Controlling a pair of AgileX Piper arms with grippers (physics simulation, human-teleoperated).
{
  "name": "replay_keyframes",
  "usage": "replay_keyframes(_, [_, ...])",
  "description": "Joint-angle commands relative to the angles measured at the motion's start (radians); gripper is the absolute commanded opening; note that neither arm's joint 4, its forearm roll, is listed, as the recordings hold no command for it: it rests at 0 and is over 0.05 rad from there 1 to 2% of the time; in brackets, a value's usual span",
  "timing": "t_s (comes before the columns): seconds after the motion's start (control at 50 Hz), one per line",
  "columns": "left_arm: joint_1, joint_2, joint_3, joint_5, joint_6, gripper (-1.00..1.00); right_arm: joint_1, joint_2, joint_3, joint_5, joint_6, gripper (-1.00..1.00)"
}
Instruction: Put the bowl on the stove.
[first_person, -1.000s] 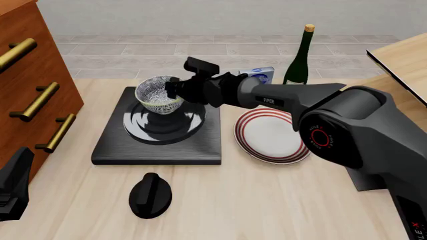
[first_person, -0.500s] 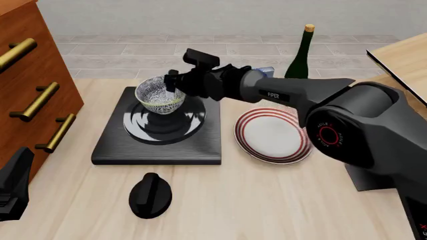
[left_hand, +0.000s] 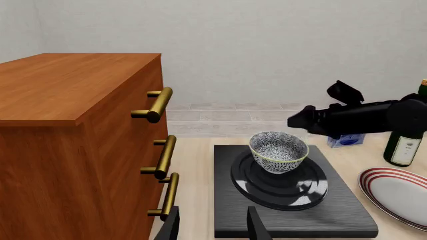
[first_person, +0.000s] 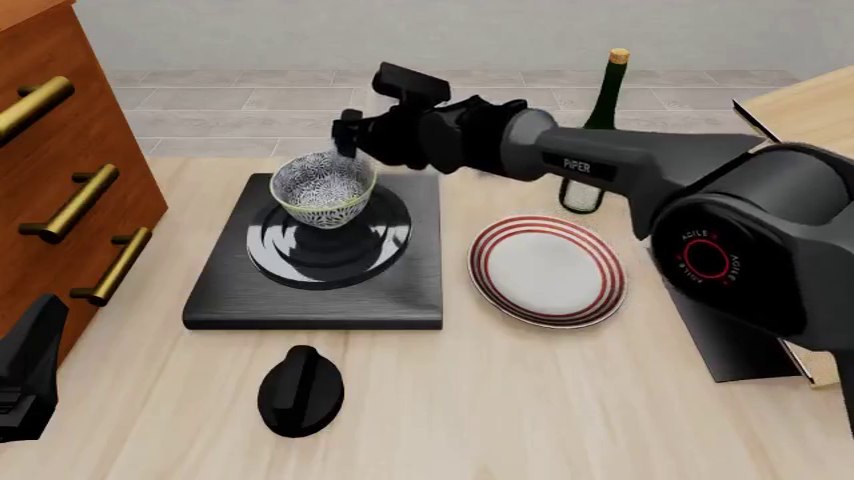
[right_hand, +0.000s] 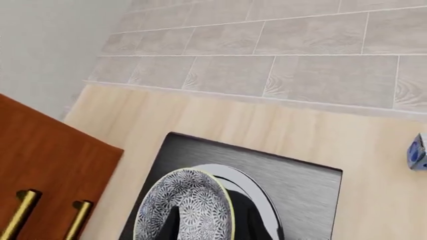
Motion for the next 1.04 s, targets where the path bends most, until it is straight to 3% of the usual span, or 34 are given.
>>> replay_keyframes(0.02, [0.000,0.000,0.000,0.000,0.000,1.00,-0.003,-0.060,0.030,0.009,-0.022,1.00])
replay_keyframes(0.36, [0.000,0.000,0.000,0.000,0.000,1.00,0.017,-0.202,0.169,-0.028,-0.045,1.00])
replay_keyframes(1.04, [0.000,0.000,0.000,0.000,0.000,1.00,0.102,-0.547,0.610,-0.205,-0.040,1.00])
